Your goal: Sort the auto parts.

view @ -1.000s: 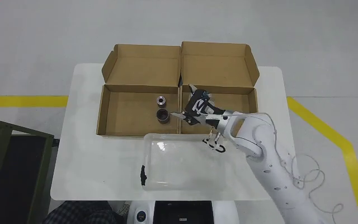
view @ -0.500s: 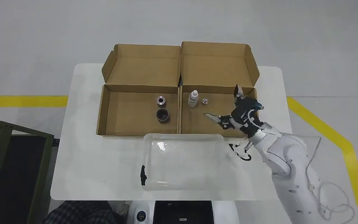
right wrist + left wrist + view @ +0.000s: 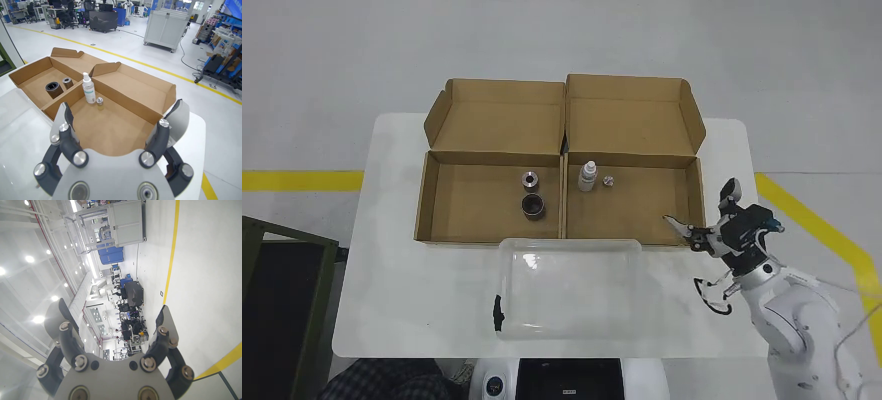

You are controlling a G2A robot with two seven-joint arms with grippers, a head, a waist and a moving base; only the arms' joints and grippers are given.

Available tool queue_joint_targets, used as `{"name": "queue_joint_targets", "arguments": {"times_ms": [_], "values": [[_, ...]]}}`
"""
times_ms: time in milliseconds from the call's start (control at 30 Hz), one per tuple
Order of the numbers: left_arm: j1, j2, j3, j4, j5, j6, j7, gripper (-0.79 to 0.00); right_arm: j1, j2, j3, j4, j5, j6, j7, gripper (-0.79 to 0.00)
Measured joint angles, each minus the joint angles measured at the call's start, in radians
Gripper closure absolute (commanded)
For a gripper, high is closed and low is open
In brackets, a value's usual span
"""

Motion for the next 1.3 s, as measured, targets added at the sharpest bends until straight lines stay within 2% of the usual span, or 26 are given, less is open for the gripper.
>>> {"name": "queue_joint_targets", "arguments": {"times_ms": [200, 533, 1300], "values": [[0.000, 0.000, 0.000, 0.000, 0.000, 0.000, 0.000, -0.785, -0.085, 0.003, 0.060, -0.013, 0.001, 0.001, -0.056, -0.785], [0.000, 0.000, 0.000, 0.000, 0.000, 0.000, 0.000, -0.785, -0.169, 0.004, 0.140, 0.002, 0.008, 0.024, -0.143, -0.785], [0.000, 0.000, 0.000, 0.000, 0.000, 0.000, 0.000, -0.785, -0.179, 0.004, 0.155, 0.011, 0.010, 0.027, -0.159, -0.785]]}}
